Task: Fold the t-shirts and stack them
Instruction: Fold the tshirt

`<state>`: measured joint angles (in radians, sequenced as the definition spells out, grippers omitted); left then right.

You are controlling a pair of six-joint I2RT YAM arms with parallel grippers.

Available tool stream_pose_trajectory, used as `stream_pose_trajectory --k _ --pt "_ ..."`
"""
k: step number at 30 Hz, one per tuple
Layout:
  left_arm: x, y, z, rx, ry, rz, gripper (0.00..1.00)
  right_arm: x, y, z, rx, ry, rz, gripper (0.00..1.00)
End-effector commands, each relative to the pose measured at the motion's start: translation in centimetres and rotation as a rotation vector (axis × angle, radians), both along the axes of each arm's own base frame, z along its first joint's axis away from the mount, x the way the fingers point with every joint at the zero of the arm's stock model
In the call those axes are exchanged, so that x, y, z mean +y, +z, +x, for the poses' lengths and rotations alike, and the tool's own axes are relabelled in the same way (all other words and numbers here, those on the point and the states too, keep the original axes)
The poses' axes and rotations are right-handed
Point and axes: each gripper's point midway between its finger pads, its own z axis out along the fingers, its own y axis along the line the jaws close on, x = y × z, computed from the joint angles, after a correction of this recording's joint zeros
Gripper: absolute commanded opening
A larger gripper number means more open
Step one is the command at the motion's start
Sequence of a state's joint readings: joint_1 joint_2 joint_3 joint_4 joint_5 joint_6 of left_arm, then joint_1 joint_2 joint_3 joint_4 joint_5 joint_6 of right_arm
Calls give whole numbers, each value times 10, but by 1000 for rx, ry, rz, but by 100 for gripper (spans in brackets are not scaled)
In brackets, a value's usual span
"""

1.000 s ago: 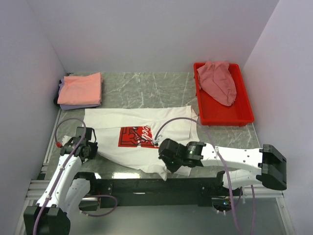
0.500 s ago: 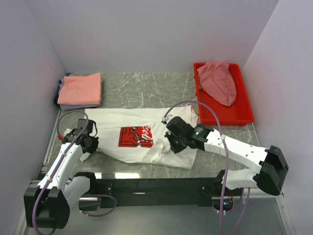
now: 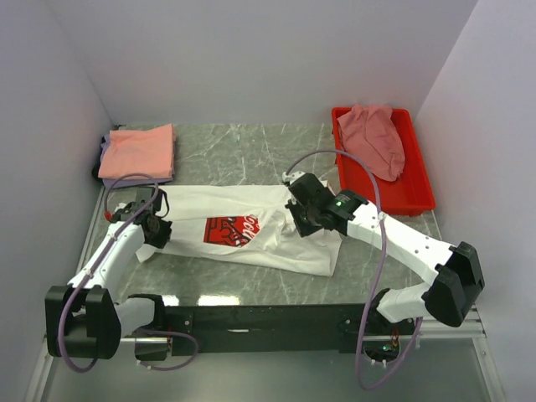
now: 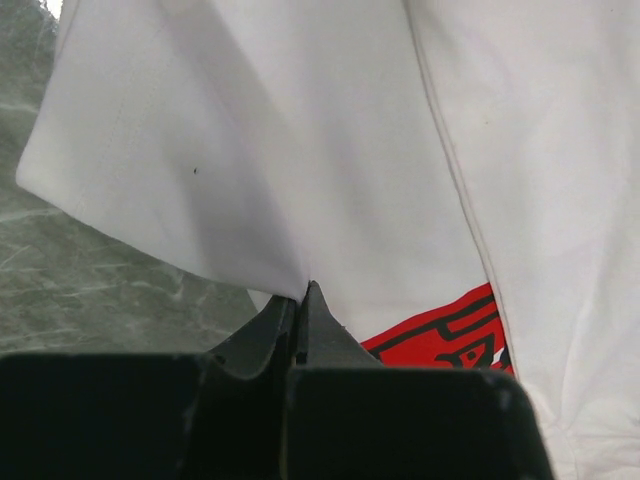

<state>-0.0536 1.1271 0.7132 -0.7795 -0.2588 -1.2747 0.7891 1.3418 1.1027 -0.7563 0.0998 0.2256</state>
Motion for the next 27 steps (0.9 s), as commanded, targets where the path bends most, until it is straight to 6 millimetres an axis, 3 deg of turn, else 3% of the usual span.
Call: stream_pose_trajectory --k 1,7,14,19,20,22,23,27 --pt "2 13 17 -35 -26 14 0 -3 24 28 -87 -15 -9 0" --pt "5 13 31 -30 -41 12 1 -9 34 52 -112 -44 -8 0" --pt "4 13 57 -35 -114 25 1 -10 26 72 -101 -63 -26 0" --pt "3 -6 67 43 -161 32 7 -9 26 90 -112 -88 -24 0" --pt "4 -10 73 48 -173 43 13 -12 21 95 -108 -102 -39 0" --pt "6 -9 80 45 -184 51 15 -15 16 106 -107 -131 -51 0" --pt "5 -9 86 34 -197 48 26 -17 18 112 -114 -147 -53 0" --pt "13 0 100 17 -189 91 52 -24 12 138 -126 -216 -52 0"
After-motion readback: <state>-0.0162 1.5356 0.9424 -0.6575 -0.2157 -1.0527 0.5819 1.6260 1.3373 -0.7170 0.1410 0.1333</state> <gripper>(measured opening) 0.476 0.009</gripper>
